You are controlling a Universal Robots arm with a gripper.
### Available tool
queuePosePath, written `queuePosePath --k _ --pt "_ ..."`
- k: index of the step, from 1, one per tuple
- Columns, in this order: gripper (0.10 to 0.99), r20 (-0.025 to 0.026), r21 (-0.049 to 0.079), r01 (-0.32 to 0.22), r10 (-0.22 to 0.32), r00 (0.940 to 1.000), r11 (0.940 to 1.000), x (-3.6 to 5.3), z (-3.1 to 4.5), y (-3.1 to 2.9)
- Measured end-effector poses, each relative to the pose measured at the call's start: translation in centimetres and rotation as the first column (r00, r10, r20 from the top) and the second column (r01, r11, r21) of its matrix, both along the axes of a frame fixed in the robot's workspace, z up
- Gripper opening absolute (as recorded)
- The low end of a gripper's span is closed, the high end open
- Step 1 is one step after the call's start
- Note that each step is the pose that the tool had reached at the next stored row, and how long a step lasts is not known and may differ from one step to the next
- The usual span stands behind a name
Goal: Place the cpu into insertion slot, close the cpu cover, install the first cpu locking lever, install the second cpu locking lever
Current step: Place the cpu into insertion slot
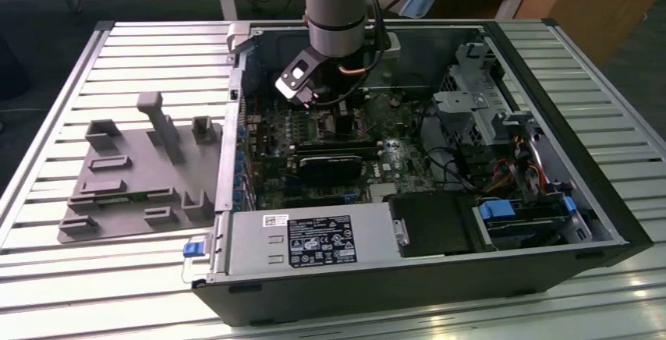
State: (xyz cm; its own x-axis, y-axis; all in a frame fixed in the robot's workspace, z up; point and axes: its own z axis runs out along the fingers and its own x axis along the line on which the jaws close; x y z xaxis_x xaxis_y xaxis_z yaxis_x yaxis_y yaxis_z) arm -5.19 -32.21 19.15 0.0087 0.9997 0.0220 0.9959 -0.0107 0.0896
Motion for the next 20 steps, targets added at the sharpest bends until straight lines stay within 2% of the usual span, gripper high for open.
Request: queuePosePath --k 6,17,20 --pt "0.612 -0.0004 -0.001 0.0 0.0 1.0 1.0 -0.01 0.12 -0.01" --pt "0.612 0.0007 -0.001 0.0 0.0 1.0 1.0 -0.01 1.88 -0.01" --pt "0.612 0.0009 0.0 0.0 0.0 1.0 1.0 -0.01 1.88 0.0"
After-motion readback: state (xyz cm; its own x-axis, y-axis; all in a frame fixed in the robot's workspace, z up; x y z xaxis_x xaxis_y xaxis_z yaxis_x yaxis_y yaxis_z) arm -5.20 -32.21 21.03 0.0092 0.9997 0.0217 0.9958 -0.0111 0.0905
